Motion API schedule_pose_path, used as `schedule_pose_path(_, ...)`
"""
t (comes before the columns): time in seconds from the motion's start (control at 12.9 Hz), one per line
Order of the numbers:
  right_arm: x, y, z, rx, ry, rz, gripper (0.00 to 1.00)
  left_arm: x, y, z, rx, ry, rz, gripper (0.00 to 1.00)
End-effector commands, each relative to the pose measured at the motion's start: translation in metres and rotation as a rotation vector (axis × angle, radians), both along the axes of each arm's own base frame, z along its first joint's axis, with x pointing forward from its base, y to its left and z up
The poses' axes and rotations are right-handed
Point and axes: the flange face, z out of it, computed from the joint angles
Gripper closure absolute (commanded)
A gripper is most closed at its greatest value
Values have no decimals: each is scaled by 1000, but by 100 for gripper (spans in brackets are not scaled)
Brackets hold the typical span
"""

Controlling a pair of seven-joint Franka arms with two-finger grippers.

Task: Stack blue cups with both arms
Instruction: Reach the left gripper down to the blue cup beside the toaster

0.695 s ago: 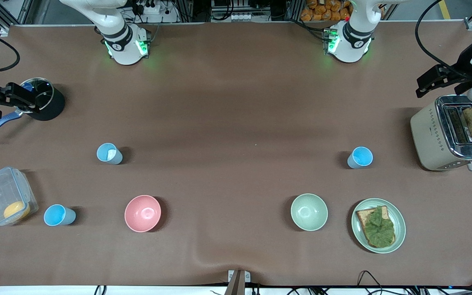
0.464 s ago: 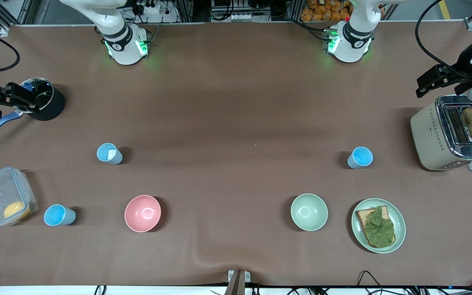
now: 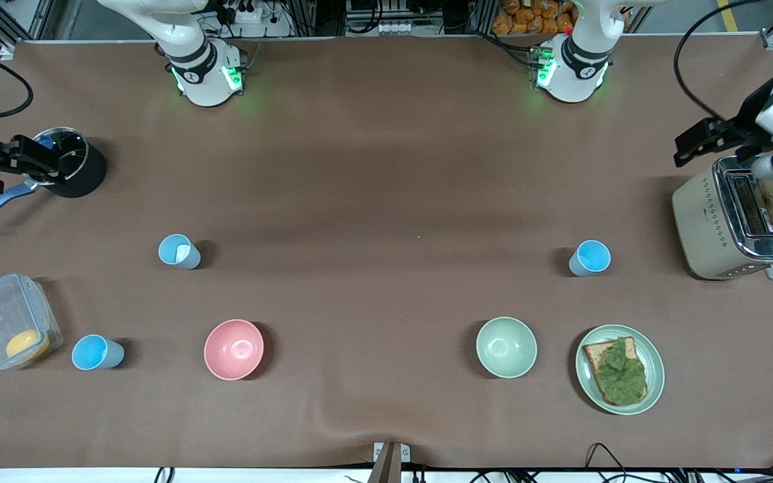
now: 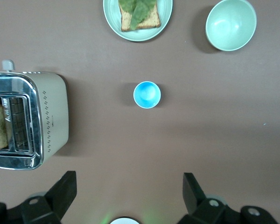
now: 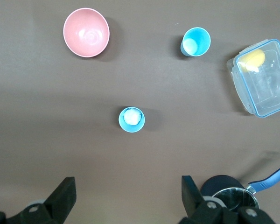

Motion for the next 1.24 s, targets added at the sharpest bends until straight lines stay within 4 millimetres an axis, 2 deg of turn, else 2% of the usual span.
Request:
schedule_pose_path(0.0, 2, 0, 5, -6, -1, -11, 0, 12, -5, -44, -16, 6, -26, 0)
schedule_pose_path(0.31, 2, 0, 4, -6, 2, -11, 0, 12, -10, -120, 19, -20, -43, 0)
schedule_pose_path(0.46, 2, -1, 4, -6, 2, -12, 0, 7, -7, -172, 60, -58, -69, 0)
schedule_pose_path(0.62, 2, 3, 4, -6, 2, -6, 0, 2, -2, -214, 52, -77, -60, 0)
schedule_pose_path(0.77, 2, 2, 4, -6, 3, -8, 0, 8, 14, -248, 45, -44, -32, 0)
schedule_pose_path(1.16, 3, -4, 4, -11, -6, -19, 0, 20, 12, -314, 21, -14, -32, 0)
